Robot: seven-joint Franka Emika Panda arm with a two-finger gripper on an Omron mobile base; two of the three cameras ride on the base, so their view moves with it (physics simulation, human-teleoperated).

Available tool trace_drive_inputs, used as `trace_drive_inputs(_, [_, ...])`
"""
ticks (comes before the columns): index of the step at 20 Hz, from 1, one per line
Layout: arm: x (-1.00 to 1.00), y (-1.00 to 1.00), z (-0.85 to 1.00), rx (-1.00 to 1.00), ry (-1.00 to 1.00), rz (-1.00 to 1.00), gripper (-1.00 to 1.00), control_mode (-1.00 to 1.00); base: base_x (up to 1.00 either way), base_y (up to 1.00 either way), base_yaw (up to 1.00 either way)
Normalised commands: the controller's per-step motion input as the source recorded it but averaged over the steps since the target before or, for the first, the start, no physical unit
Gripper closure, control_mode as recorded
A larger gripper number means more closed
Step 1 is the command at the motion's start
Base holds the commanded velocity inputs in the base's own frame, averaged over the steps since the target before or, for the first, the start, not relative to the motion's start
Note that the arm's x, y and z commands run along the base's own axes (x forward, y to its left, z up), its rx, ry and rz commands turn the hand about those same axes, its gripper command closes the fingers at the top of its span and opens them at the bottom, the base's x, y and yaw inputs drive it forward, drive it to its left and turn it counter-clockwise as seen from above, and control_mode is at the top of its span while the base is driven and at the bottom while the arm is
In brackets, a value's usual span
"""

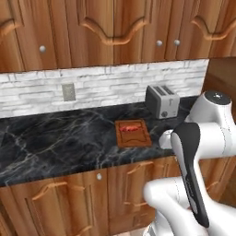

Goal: Retrieve a lemon from the fridge and place it on the cutting board with the fish.

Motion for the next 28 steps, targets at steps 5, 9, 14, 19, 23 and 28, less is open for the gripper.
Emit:
trace_drive_inputs(5, [0.00,0.00,0.00,0.00,0.00,0.00,1.00,1.00,0.54,0.07,-0.01])
trace_drive_inputs(9, [0.00,0.00,0.00,0.00,0.00,0.00,1.00,1.00,0.64,0.15,0.00])
trace_drive_inputs(14, [0.24,0.00,0.00,0.00,0.00,0.00,1.00,-1.00,0.35,0.04,0.00])
trace_drive_inputs(19, [0.49,0.00,-0.11,0.00,0.01,0.00,1.00,-1.00,0.00,0.00,0.00])
trace_drive_inputs(23, [0.37,0.00,-0.68,-0.02,0.15,0.01,1.00,-1.00,0.00,0.00,0.00])
trace_drive_inputs(28, [0.72,-0.02,-0.76,-0.02,0.13,0.07,1.00,-1.00,0.00,0.00,0.00])
